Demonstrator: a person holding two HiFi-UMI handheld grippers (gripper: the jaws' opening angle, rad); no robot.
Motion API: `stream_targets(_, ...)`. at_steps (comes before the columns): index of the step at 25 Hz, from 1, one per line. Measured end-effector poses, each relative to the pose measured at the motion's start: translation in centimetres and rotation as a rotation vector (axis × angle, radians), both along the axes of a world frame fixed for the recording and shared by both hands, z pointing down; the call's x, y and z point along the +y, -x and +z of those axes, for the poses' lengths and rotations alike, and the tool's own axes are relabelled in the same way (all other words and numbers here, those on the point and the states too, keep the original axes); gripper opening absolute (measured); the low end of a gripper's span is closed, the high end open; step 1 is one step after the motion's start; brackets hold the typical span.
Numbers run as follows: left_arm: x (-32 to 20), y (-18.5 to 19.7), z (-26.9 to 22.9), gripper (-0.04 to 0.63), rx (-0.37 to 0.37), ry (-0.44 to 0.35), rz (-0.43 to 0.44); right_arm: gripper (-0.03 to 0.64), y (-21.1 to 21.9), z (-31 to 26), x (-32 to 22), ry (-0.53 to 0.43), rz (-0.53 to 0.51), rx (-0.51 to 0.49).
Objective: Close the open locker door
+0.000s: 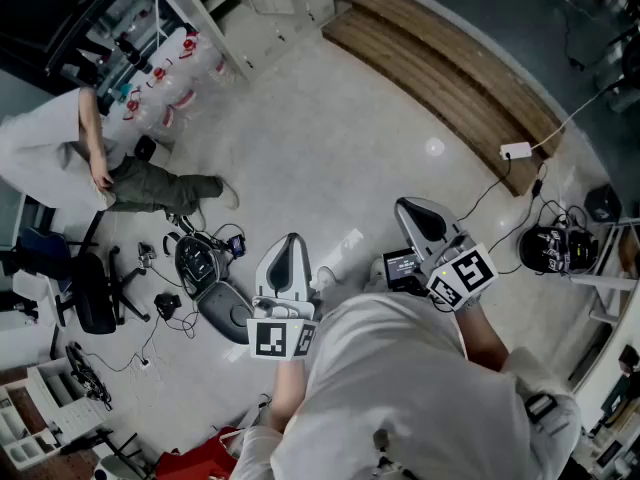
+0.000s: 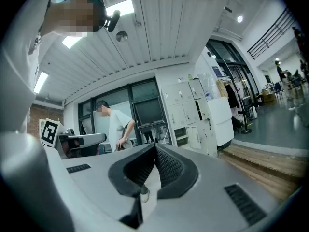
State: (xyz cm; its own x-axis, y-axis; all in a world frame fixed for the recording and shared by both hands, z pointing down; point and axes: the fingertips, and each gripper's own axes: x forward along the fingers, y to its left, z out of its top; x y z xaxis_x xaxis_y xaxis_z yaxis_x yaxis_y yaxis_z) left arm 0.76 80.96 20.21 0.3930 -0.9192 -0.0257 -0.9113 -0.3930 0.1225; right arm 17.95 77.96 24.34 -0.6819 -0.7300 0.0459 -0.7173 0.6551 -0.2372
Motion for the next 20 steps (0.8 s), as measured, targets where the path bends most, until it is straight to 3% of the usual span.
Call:
stream_targets(3,0.7,-0.5,0.7,0.008,0.032,0.026,-0.028,0.028,-0.8,0.2,0.4,-0.006,-0.012,0.003)
stream_targets(20,0.6,-3.8,1.1,0.008,0.017,0.026,-0.043,0.028,-3.3,0.9,1.2,-0.010,-0.046,0.007)
